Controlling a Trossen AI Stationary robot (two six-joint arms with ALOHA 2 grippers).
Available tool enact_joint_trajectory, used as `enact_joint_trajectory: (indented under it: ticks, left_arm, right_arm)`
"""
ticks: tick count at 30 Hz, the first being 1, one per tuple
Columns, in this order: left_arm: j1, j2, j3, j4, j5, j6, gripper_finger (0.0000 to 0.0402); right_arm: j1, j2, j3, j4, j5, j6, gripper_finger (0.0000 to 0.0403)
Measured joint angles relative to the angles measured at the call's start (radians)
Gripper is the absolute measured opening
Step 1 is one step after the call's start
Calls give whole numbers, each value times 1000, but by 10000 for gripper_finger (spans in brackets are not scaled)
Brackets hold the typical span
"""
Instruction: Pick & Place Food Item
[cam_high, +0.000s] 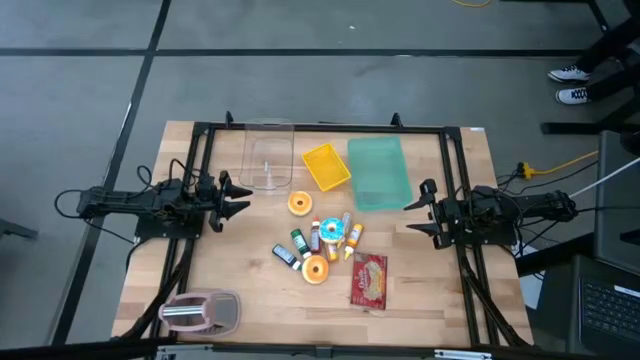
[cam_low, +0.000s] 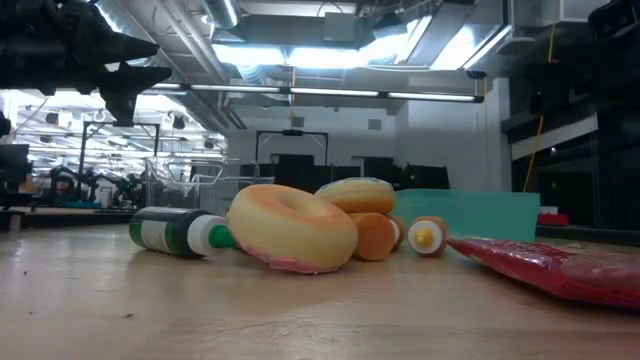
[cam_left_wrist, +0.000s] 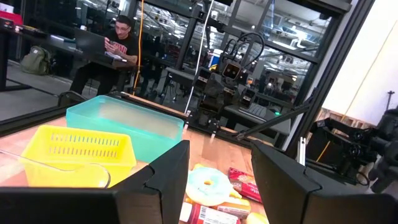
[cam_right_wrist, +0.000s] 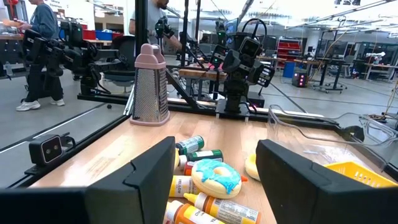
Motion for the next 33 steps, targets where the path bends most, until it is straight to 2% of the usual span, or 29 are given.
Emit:
enact_joint_trajectory:
  ticks: [3, 8, 12, 19, 26, 30, 33]
  left_arm:
    - [0, 0, 0, 0, 0, 0, 169]
    - [0, 0, 0, 0, 0, 0, 169]
    - [0, 0, 0, 0, 0, 0, 169]
    - [0, 0, 0, 0, 0, 0, 169]
    - [0, 0, 0, 0, 0, 0, 169]
    - [0, 0, 0, 0, -6, 0, 169]
    - [0, 0, 0, 9, -50, 0, 169]
  right_arm:
    - [0, 0, 0, 14, 2, -2, 223]
    - [0, 0, 0, 131, 132, -14, 223]
    - [-1, 0, 0, 321, 204, 121, 223]
    - [-1, 0, 0, 509, 509, 225, 223]
    - [-1, 0, 0, 533, 756, 271, 223]
    - [-1, 0, 0, 564, 787, 454, 223]
    - [-1, 0, 0, 563, 730, 611, 223]
